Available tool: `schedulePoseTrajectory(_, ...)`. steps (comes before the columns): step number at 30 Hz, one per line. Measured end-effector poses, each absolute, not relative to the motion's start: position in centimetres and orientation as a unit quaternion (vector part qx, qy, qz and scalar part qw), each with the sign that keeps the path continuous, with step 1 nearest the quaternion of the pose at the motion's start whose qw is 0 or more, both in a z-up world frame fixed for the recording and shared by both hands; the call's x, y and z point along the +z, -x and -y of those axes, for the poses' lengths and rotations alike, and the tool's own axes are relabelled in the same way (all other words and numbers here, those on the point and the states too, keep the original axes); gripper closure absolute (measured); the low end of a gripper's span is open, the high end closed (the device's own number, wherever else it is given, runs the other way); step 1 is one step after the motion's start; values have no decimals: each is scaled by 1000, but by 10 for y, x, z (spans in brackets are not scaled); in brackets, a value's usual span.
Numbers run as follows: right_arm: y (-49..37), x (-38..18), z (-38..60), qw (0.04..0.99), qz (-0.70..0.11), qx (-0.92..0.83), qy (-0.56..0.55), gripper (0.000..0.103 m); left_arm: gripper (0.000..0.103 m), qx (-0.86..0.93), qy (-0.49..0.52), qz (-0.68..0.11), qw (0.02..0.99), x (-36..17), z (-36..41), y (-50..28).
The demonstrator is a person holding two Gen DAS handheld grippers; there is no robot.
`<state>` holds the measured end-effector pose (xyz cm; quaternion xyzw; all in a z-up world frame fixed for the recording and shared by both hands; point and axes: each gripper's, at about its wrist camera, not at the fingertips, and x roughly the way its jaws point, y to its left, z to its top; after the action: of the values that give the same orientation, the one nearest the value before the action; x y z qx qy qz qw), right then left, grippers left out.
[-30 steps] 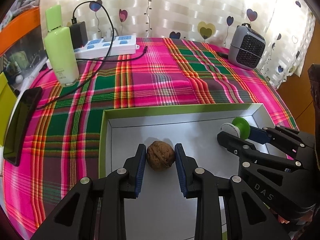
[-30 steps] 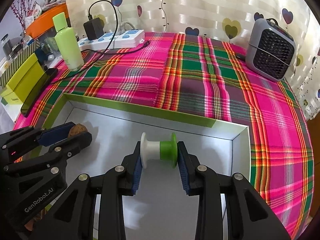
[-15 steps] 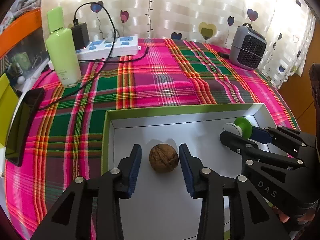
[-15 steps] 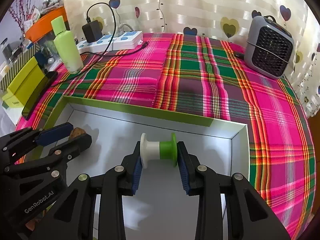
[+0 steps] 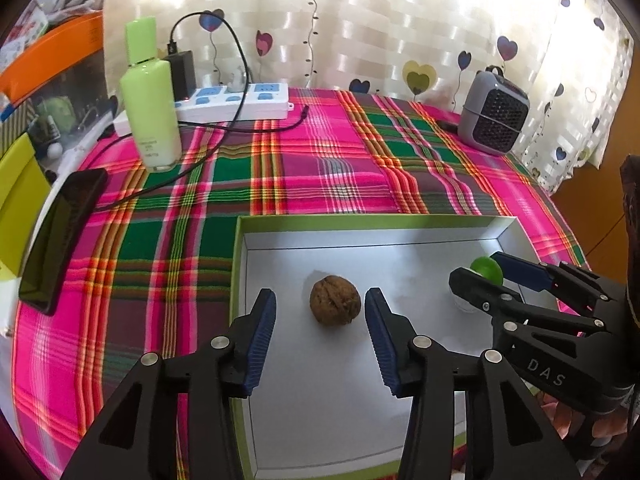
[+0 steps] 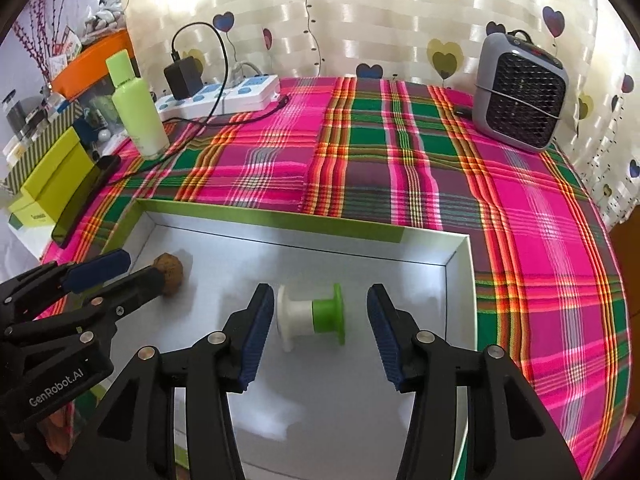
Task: Organize objects
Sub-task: 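Lift both open grippers out of the tray and back toward the objects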
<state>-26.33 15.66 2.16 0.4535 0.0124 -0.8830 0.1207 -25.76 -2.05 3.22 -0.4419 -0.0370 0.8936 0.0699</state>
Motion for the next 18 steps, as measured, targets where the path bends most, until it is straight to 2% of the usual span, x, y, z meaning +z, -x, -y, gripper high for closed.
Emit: schedulePoseTrajectory(18,216,41,-173,107,21,-906,-410,52,55,915,396,49,59,54,28,199)
